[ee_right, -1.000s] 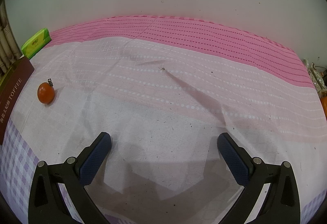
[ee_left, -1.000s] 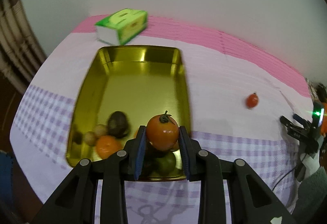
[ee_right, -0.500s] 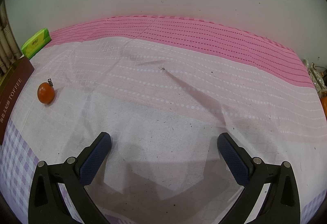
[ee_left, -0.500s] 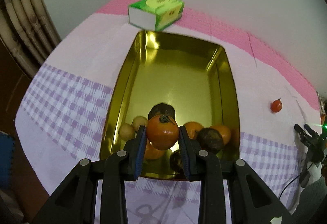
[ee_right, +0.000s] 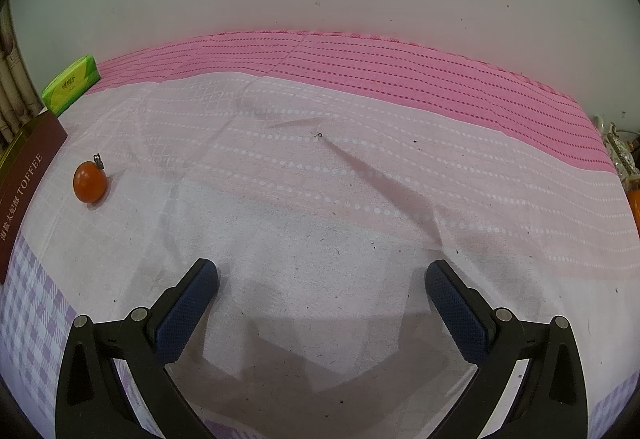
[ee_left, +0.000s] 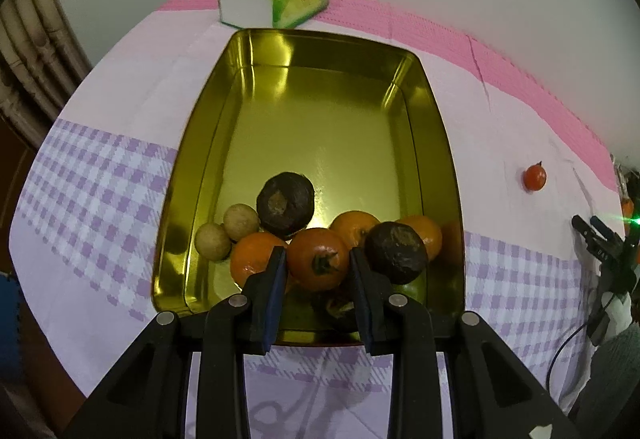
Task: Organize fruits
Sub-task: 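Carry the cherry tomato into the tin tray and open the left gripper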
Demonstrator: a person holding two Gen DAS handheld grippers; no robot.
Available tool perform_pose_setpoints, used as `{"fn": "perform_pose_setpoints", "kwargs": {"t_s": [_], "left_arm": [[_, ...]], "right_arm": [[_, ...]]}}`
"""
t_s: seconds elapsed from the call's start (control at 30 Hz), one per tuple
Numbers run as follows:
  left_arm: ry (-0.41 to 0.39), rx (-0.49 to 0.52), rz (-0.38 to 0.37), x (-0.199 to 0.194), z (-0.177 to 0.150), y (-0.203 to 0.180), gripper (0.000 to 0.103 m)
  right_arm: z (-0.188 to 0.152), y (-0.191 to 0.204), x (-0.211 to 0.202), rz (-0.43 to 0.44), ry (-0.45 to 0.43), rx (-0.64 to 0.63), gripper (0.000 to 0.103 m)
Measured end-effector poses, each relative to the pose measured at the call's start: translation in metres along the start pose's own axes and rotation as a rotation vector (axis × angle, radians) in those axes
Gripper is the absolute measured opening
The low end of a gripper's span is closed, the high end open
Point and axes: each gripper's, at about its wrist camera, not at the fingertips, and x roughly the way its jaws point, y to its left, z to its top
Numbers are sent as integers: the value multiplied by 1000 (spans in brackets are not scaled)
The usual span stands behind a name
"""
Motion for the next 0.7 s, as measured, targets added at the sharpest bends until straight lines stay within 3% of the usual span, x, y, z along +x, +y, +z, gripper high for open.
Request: {"fn": "perform_pose_setpoints", "kwargs": {"t_s": [0.53, 0.7], "left_arm": [[-7, -5, -5, 1, 0, -1, 28], [-11, -20, -10, 0, 1, 3, 35]], "right_arm": [[-2, 1, -1, -9, 1, 14, 103], [0, 3, 1, -26, 17, 37, 103]]}}
